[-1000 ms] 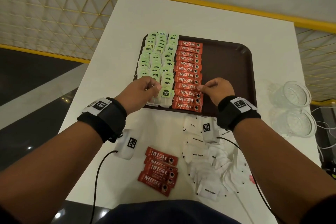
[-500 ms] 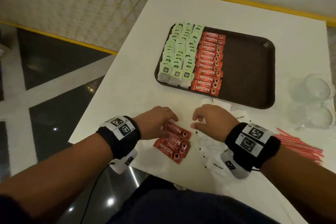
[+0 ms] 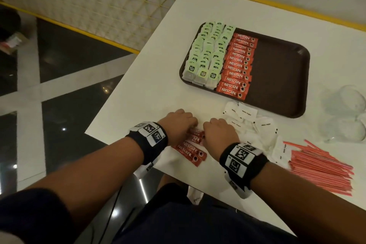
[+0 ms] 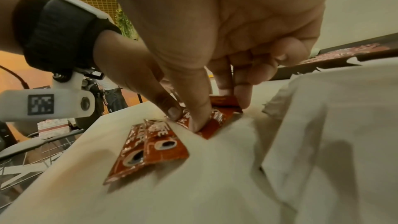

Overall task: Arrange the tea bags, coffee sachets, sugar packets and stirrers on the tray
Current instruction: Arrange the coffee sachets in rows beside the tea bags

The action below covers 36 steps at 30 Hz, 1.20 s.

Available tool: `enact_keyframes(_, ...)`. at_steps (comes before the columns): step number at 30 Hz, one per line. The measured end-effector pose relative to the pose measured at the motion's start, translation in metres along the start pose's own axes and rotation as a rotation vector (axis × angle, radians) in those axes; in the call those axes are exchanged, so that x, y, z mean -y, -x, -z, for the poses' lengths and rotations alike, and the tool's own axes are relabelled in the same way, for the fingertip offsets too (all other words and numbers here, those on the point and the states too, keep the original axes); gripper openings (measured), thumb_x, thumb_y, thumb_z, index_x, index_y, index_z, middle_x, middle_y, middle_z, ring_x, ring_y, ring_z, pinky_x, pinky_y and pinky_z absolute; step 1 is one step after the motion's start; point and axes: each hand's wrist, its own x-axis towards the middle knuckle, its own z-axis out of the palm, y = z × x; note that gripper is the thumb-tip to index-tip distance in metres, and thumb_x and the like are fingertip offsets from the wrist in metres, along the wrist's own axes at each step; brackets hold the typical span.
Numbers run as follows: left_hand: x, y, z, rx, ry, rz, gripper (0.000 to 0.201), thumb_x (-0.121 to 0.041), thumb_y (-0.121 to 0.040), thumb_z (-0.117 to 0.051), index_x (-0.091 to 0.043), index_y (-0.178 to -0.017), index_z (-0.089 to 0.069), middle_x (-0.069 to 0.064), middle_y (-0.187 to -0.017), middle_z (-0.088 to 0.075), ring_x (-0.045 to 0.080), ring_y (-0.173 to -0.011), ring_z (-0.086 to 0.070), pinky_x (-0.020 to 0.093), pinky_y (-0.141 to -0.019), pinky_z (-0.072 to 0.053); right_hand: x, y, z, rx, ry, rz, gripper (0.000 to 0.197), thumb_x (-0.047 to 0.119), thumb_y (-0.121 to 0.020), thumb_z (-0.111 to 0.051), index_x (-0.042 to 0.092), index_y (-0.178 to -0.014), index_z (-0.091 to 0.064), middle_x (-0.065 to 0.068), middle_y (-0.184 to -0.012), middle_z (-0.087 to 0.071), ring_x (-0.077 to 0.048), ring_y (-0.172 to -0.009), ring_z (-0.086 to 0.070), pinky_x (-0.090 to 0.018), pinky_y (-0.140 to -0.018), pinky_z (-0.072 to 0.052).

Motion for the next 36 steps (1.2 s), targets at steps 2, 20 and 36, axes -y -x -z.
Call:
enact_keyframes(2, 0.0, -0.001, 0.0, -0.001, -0.016, 0.005, 0.027, -0.021, -0.09, -0.056, -0.019, -0.118, -0.056, 0.002, -0.117, -0.054, 0.023, -0.108, -0.047, 0.036, -0.087, -0.044, -0.001, -0.004, 0.0, -0.003, -0.008, -0.012, 0.026, 0.033, -0.09, -0.061, 0.017, -0.109, -0.056, -0.004, -0.111, -0.055, -0.025, -0.105, -0.049, -0.036, -0.082, -0.043)
enact_keyframes(20, 0.011, -0.04, 0.071, -0.061, 0.181, -0.076, 0.008, -0.023, -0.1, -0.051, -0.019, -0.104, -0.056, -0.007, -0.097, -0.056, 0.015, -0.087, -0.052, 0.029, -0.076, -0.039, -0.057, -0.026, 0.058, -0.072, -0.636, -0.176, 0.059, 0.054, -0.098, -0.038, 0.003, -0.085, -0.065, -0.009, -0.075, -0.061, -0.02, -0.066, -0.054, -0.039, -0.068, -0.047)
enact_keyframes(36, 0.043, -0.132, 0.123, -0.277, 0.397, -0.021, 0.014, -0.028, -0.098, -0.057, -0.02, -0.107, -0.063, -0.012, -0.083, -0.059, 0.009, -0.076, -0.057, 0.017, -0.062, -0.037, -0.15, -0.072, 0.086, -0.257, -1.593, -0.561, 0.019, 0.013, -0.097, -0.056, 0.01, -0.114, -0.063, -0.006, -0.091, -0.071, -0.011, -0.067, -0.06, -0.024, -0.061, -0.048)
